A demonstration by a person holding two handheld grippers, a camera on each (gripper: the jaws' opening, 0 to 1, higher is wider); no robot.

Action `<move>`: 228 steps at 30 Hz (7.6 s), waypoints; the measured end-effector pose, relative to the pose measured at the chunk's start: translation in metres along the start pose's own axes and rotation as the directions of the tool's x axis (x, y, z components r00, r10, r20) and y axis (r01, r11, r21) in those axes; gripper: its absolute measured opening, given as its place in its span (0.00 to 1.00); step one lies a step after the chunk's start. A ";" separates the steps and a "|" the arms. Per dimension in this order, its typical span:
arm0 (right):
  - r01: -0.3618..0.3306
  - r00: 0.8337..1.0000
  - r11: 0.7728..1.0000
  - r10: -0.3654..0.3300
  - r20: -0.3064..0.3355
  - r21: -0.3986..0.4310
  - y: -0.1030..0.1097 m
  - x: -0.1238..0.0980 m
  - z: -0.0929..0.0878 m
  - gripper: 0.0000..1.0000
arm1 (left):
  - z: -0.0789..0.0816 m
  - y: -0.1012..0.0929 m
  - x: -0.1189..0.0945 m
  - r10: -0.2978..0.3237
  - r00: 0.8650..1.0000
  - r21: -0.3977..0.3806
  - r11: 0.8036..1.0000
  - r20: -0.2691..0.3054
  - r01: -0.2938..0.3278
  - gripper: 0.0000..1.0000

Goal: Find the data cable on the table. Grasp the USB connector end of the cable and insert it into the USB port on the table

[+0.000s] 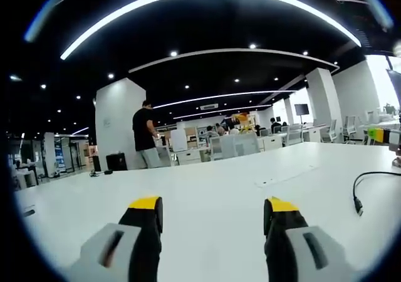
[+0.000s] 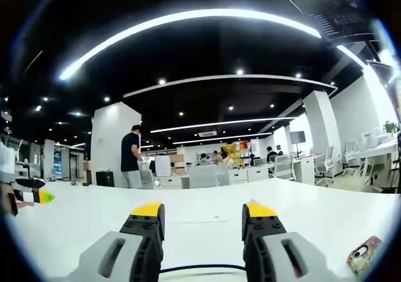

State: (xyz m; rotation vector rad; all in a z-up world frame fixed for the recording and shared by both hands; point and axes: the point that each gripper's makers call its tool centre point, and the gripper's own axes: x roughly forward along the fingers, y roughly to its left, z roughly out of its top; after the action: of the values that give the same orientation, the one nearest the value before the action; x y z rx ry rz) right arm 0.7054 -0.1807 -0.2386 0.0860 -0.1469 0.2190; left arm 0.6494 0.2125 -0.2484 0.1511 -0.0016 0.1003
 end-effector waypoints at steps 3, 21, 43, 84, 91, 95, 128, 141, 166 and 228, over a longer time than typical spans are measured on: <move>-0.001 1.000 1.000 0.001 -0.002 -0.001 0.000 0.000 -0.001 0.50 | 0.000 0.000 0.000 0.000 1.000 0.000 1.000 -0.001 0.000 0.65; -0.006 1.000 1.000 0.006 -0.013 -0.002 0.002 0.001 -0.004 0.50 | -0.002 -0.001 -0.001 -0.005 1.000 0.013 1.000 -0.012 0.005 0.64; -0.019 0.999 1.000 0.020 -0.029 0.014 0.003 0.003 -0.009 0.49 | -0.006 -0.002 0.000 -0.009 1.000 0.021 1.000 -0.028 0.010 0.62; -0.269 0.850 0.943 0.328 -0.413 0.195 0.073 0.001 -0.099 0.32 | -0.006 -0.003 0.000 -0.026 0.999 0.027 0.999 -0.036 0.027 0.61; -0.232 0.835 0.943 0.319 -0.449 0.239 0.071 -0.001 -0.107 0.29 | -0.006 -0.005 -0.001 -0.031 0.999 0.032 0.999 -0.037 0.032 0.61; -0.217 0.812 0.944 0.317 -0.490 0.250 0.071 -0.003 -0.119 0.28 | -0.007 -0.004 -0.002 -0.030 0.999 0.034 0.999 -0.040 0.031 0.61; 0.008 0.774 0.863 0.314 -0.549 0.504 0.065 0.024 -0.144 0.16 | 0.010 -0.018 -0.009 -0.081 0.997 0.020 0.997 0.001 0.081 0.60; 0.091 0.823 0.780 0.292 -0.487 0.620 0.060 0.031 -0.144 0.11 | 0.010 -0.020 -0.008 -0.080 0.997 0.025 0.997 -0.005 0.080 0.60; 0.041 0.872 0.686 0.330 -0.361 0.726 0.070 0.029 -0.119 0.06 | 0.002 -0.025 -0.004 -0.101 0.994 0.039 0.994 -0.036 0.102 0.60; -0.077 0.914 0.747 0.317 -0.252 0.660 0.063 0.028 -0.061 0.05 | 0.006 -0.075 0.000 -0.263 0.965 0.057 0.963 0.004 0.262 0.60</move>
State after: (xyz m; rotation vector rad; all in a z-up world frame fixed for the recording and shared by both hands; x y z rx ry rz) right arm 0.7266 -0.1074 -0.2898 0.7203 0.2913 0.4955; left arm 0.6565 0.1375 -0.2535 0.2071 0.0099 -0.1658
